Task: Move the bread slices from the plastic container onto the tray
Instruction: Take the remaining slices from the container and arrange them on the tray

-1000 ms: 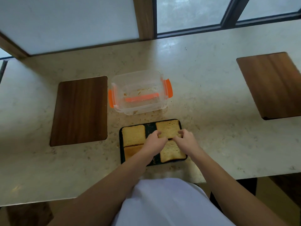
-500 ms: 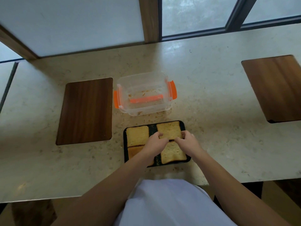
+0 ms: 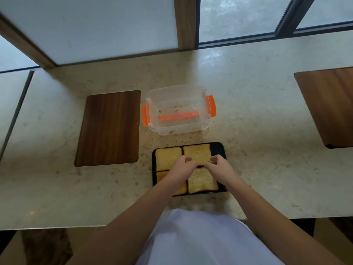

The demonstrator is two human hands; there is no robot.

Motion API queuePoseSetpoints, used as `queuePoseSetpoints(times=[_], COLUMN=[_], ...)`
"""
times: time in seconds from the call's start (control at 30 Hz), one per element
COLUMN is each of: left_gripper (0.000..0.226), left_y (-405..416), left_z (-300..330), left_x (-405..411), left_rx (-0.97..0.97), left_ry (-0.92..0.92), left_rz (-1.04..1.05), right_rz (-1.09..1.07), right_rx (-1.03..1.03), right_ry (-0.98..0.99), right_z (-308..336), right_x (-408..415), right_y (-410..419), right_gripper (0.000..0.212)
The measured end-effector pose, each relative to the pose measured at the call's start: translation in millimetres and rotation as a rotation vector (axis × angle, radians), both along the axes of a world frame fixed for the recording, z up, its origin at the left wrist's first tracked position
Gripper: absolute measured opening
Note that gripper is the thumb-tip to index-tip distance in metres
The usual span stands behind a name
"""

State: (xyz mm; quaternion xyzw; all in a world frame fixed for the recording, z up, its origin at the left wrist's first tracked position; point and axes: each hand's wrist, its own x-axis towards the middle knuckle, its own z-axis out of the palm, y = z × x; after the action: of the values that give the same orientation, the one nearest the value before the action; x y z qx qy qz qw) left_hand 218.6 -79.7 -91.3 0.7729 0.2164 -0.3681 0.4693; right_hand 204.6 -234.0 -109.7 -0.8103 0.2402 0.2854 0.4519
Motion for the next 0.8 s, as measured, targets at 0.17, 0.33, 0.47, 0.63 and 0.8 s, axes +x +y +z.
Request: queuePoseSetpoints(times=[0.17, 0.33, 0.47, 0.63, 0.8], left_gripper=[0.052, 0.05, 0.041, 0.022, 0.005], left_y=[-2, -4, -5, -6, -18], left_z=[-1, -2, -3, -5, -4], left_x=[0, 0, 1, 2, 5], left_rx=[-0.008, -0.006, -0.014, -0.034, 0.002], left_ry=[0.012, 0.02, 0.034, 0.051, 0.019], left_rz=[0.007, 0.007, 0.0, -0.017, -0.027], right_rz=[-0.001, 0.012, 0.009, 0.01, 0.005], right_rx=[-0.01, -0.019, -0.017, -0.023, -0.046], right_ry=[-0.007, -0.009, -0.006, -0.002, 0.0], right_z=[2, 1, -2, -2, -1], right_x=[0, 0, 0, -1, -1], right_y=[-4, -3, -6, -15, -22], right_gripper=[0.057, 0.053, 0.052, 0.051, 0.05])
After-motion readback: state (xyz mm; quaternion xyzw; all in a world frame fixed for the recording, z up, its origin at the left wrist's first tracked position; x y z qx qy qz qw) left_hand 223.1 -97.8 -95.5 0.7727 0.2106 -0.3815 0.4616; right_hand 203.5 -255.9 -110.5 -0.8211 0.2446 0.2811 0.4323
